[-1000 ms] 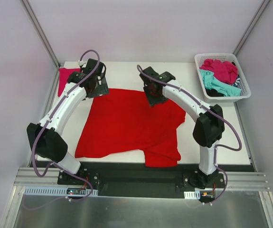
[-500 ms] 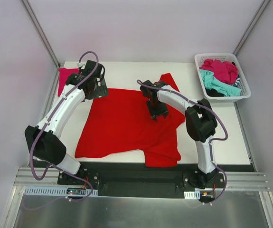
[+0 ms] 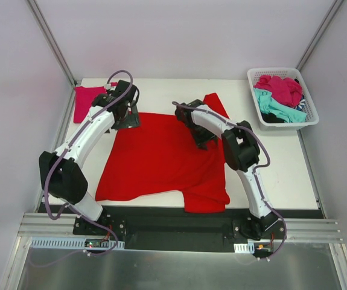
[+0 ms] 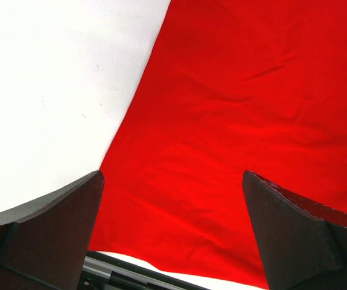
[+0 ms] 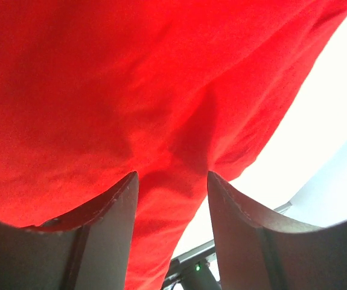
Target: Fold and stack the t-shirts
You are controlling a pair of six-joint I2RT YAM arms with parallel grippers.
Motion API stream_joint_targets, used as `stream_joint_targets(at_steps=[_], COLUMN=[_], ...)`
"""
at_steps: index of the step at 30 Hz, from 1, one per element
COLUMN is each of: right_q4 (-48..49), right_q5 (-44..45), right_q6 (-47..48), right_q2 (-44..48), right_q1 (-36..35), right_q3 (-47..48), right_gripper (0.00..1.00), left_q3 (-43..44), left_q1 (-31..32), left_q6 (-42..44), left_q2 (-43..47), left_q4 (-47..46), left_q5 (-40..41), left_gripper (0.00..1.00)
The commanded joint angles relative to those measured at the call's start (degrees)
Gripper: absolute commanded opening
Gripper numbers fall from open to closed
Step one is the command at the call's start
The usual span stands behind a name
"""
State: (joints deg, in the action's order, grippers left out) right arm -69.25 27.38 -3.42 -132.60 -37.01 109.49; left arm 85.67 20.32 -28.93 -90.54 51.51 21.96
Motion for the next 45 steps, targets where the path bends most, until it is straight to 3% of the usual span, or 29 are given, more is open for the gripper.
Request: stream_joint_targets(at_steps=[1, 8, 14, 21, 26, 30, 35, 45], right_q4=[-4.4, -4.8, 0.1, -2.9, 1.7, 2.5, 5.7, 7.7], right_q5=[7.2, 7.3, -2.4, -5.8, -7.3, -7.9, -8.2, -7.5], right_q6=[1.9, 6.4, 6.3, 4.4, 3.7, 3.6, 2.1, 1.0], right_q2=[-2.7, -9.2, -3.3, 1.2, 13.5, 18.1, 17.6, 19.1], right_q1=[4.8, 11.0, 13.3, 13.2, 11.8, 11.2, 10.7, 10.5], right_q3=[8.1, 17.2, 12.2, 12.8, -0.6, -7.1, -13.1, -18.9], right_gripper=[0.52, 0.51, 0.51, 0.52, 0.52, 0.53, 0.52, 0.51], left_q3=[2.2, 1.8, 2.6, 16.4, 14.8, 9.4, 8.1, 15.3], left_q1=[0.4, 0.4, 0.4, 0.4, 1.8, 3.5, 3.6, 3.0], left_q6=[1.0, 1.1, 0.5, 2.1, 0.3, 0.1, -0.5, 0.5], left_q2=[-0.7, -0.5, -4.8, -19.7, -19.8, -18.4, -21.3, -31.5], left_q4=[0.8, 0.8, -0.7, -0.8, -1.0, -2.5, -3.7, -4.0], left_q5=[1.6, 1.9, 3.1, 0.9, -0.5, 0.2, 1.9, 4.7], left_gripper=[0.99, 0.99, 0.99, 0.99, 0.99, 0.99, 0.99, 0.99])
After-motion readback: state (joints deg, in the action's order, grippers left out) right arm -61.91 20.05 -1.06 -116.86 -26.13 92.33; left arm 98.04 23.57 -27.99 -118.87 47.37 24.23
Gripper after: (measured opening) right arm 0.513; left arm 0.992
